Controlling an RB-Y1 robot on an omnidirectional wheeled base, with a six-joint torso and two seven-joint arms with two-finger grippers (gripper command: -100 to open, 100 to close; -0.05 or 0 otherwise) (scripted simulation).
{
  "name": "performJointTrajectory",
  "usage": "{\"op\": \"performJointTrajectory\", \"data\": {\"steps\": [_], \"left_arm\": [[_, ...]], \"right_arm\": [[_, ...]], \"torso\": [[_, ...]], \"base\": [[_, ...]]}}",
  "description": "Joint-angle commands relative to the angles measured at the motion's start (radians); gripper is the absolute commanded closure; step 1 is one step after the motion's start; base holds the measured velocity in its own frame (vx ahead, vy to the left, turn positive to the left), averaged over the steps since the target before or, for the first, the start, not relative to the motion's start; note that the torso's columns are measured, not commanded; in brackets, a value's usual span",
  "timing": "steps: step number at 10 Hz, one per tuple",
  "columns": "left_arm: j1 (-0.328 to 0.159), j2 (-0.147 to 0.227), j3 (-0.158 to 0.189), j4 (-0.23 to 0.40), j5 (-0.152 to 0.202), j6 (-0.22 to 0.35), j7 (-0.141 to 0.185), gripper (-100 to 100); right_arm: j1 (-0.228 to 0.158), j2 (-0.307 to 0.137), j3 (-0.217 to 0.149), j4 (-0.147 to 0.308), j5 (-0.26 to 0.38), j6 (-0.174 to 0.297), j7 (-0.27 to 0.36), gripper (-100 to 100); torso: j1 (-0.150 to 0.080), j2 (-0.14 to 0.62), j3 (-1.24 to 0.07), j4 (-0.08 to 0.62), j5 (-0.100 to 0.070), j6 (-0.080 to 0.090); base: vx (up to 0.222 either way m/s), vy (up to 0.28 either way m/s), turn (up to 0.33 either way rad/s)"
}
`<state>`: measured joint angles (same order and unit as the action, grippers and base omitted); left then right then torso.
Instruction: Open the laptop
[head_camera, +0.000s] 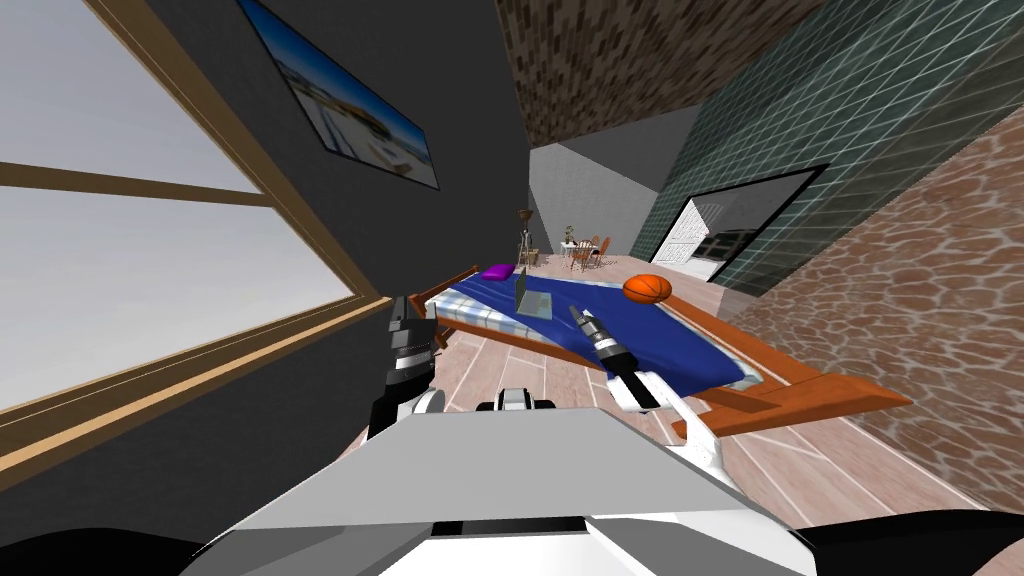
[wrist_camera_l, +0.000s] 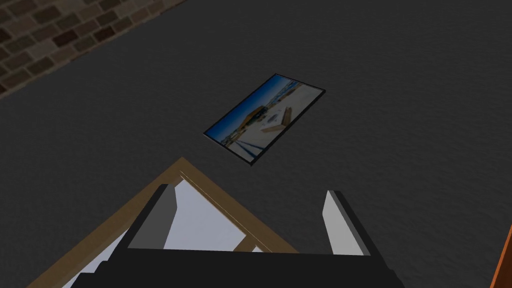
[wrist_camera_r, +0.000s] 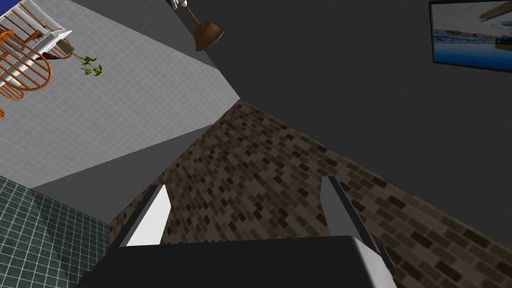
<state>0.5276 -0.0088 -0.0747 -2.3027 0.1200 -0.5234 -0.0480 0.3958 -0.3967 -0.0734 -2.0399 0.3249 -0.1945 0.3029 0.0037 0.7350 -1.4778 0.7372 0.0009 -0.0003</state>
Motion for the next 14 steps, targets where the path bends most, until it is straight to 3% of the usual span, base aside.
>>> {"op": "performJointTrajectory", "data": {"steps": [1,6,7,14], "left_arm": [[0.0,0.0,0.0,0.0,0.0,0.0,0.0,0],[0.0,0.0,0.0,0.0,0.0,0.0,0.0,0],[0.0,0.0,0.0,0.0,0.0,0.0,0.0,0],[0.0,0.0,0.0,0.0,0.0,0.0,0.0,0]], "right_arm": [[-0.025,-0.063,-0.025,0.042,0.08,0.049,0.073,-100],[-0.079,-0.166,-0.054,0.144,0.205,0.13,0.204,-100],[-0.079,-0.166,-0.054,0.144,0.205,0.13,0.204,-100],[-0.163,-0.286,-0.073,0.298,0.325,0.235,0.368,-100]], "torso": [[-0.001,0.0,0.0,0.0,0.0,0.0],[-0.004,0.004,0.002,0.001,-0.001,0.0],[-0.005,0.003,0.002,0.001,-0.001,0.0],[-0.005,0.003,0.002,0.001,-0.001,0.0]], "base": [[0.113,0.279,-0.078],[0.08,0.284,-0.056],[0.061,0.169,-0.022],[0.087,0.241,-0.013]]}}
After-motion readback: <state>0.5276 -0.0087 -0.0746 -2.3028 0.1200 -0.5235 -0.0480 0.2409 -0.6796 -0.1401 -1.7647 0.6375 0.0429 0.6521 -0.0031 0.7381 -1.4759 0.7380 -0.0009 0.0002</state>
